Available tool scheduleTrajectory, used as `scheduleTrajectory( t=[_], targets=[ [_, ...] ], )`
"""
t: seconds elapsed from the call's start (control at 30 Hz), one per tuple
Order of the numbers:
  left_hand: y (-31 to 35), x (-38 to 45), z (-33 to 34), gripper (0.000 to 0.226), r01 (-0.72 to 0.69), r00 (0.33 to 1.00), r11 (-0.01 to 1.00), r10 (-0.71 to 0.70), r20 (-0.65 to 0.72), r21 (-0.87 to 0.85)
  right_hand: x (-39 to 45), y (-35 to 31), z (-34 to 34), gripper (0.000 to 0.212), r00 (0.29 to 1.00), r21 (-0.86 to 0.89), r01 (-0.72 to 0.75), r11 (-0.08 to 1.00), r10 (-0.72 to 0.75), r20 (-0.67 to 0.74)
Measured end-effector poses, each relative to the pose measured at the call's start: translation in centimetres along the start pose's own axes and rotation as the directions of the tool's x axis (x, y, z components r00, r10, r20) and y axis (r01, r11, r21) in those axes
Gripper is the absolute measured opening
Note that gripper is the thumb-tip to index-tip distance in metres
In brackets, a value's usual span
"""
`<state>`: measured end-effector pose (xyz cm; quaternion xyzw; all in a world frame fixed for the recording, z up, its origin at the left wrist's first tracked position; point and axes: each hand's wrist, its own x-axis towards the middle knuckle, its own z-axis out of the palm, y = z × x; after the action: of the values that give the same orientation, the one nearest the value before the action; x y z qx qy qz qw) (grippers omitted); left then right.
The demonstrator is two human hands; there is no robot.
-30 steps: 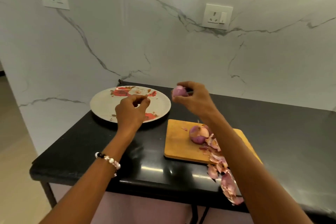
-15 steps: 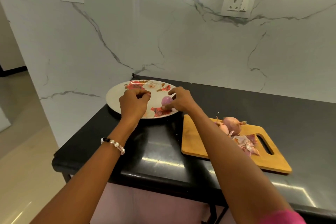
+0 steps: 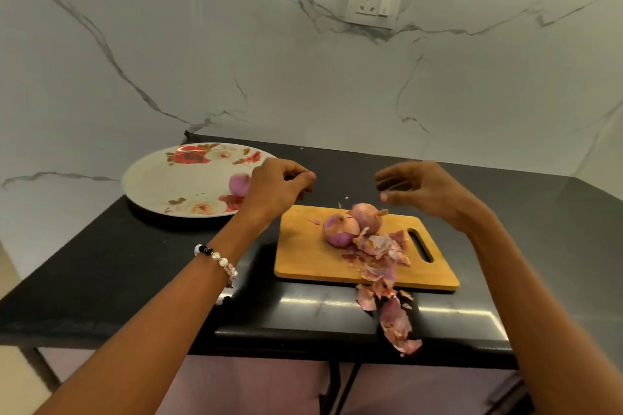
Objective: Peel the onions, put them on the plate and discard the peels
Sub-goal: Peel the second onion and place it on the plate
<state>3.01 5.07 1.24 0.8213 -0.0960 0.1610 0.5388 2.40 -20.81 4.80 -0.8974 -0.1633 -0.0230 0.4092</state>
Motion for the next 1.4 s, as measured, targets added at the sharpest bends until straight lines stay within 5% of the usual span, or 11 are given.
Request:
scheduleTrajectory(
  t=[0.1,0.23,0.43,0.7,0.9,1.4],
  targets=[
    [0.7,0.8,2.6,0.018,-0.033,0.989,0.994,0.017,0.147,0.105,0.1,1.7,0.7,0.048,0.975,-0.077,0.015,0.997,0.002,0.223],
    [1.0,2.0,4.2,0.021,-0.054,0.959,0.985,0.005,0.283,0.166,0.9,2.2,2.0,0.052,0.947,-0.051,0.073,0.996,-0.053,0.315],
    [0.7,3.9,5.5,0.022,-0.053,0.917,0.991,0.001,0.4,0.119,1.4,4.5,2.6,0.041,0.982,0.147,0.087,0.985,-0.109,0.155],
    [0.0,3.2,6.3,0.03,-0.103,0.915,0.994,0.113,0.388,-0.047,1.2,5.7,3.0,0.036,0.993,0.548,0.107,0.83,-0.064,-0.097],
    [0.0,2.8,6.6,0.059,-0.122,0.891,0.989,0.145,0.431,-0.081,1.0,5.5,3.7,0.041,0.975,0.473,0.17,0.864,-0.078,-0.207],
    [-0.4,2.5,6.3,0.047,-0.155,0.914,0.981,0.188,0.358,-0.121,1.1,5.5,4.7,0.055,0.972,0.382,0.225,0.896,-0.18,-0.15]
  ],
)
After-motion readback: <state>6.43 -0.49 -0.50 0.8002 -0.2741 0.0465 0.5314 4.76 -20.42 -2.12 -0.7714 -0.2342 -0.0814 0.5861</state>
